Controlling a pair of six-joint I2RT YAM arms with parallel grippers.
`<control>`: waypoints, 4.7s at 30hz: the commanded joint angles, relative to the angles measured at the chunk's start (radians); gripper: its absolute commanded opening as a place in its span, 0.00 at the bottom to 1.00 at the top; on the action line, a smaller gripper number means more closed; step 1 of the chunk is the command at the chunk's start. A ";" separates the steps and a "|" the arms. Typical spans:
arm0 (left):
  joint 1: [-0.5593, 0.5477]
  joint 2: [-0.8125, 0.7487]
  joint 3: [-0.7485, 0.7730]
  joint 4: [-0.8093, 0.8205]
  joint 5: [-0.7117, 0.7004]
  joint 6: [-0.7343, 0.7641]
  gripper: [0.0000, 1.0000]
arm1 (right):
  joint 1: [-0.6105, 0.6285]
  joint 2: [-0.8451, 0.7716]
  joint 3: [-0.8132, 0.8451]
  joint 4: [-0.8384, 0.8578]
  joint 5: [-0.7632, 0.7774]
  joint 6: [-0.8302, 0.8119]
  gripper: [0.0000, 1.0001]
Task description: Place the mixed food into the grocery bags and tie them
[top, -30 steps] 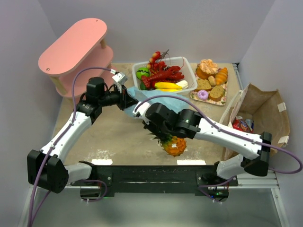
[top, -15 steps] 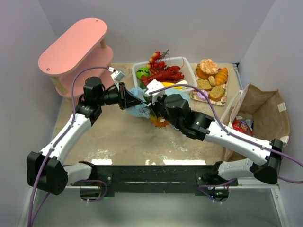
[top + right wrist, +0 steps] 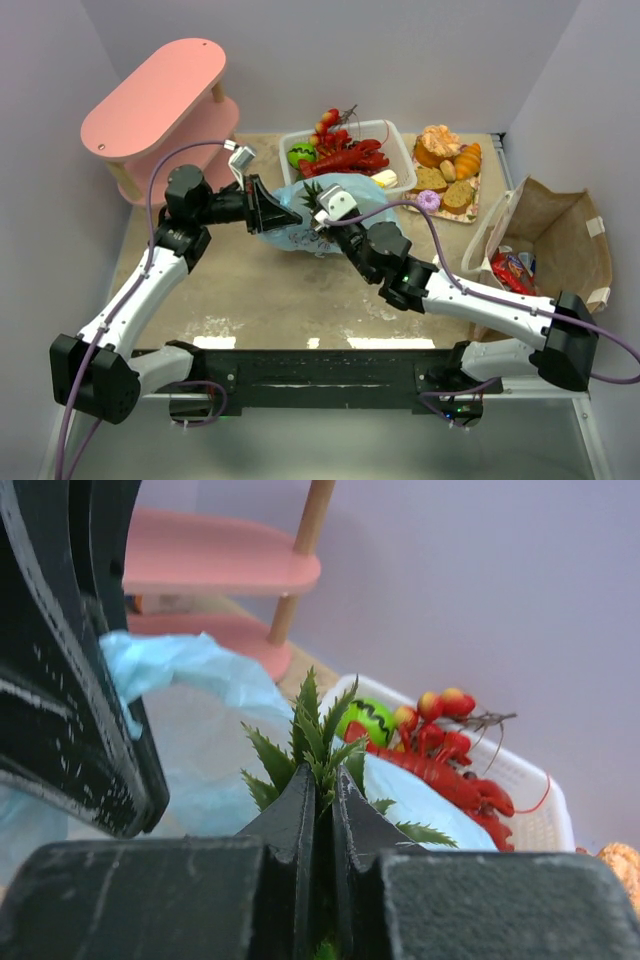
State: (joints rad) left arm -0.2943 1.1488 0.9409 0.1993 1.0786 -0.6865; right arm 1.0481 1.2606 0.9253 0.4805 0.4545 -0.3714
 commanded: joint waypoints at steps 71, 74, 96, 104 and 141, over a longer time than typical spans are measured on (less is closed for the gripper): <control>0.172 0.052 0.050 -0.371 -0.356 0.507 0.00 | -0.393 0.769 0.954 -0.899 -0.090 0.448 0.96; 0.175 0.048 0.049 -0.371 -0.355 0.504 0.00 | -0.387 0.781 0.937 -0.890 -0.004 0.511 0.96; 0.181 0.037 0.032 -0.333 -0.307 0.476 0.00 | -0.310 0.985 1.047 -0.990 0.576 0.644 0.96; 0.184 0.032 0.033 -0.333 -0.301 0.475 0.00 | -0.316 0.978 1.002 -0.968 0.553 0.644 0.61; 0.261 -0.046 -0.033 0.040 0.033 0.209 0.00 | -0.227 0.077 0.297 -0.336 -1.054 0.738 0.00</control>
State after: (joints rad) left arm -0.0292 1.1069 0.9024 0.1562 1.0851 -0.4492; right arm 0.7841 1.3315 1.2263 0.0643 -0.4019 0.3092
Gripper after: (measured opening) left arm 0.022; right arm 0.349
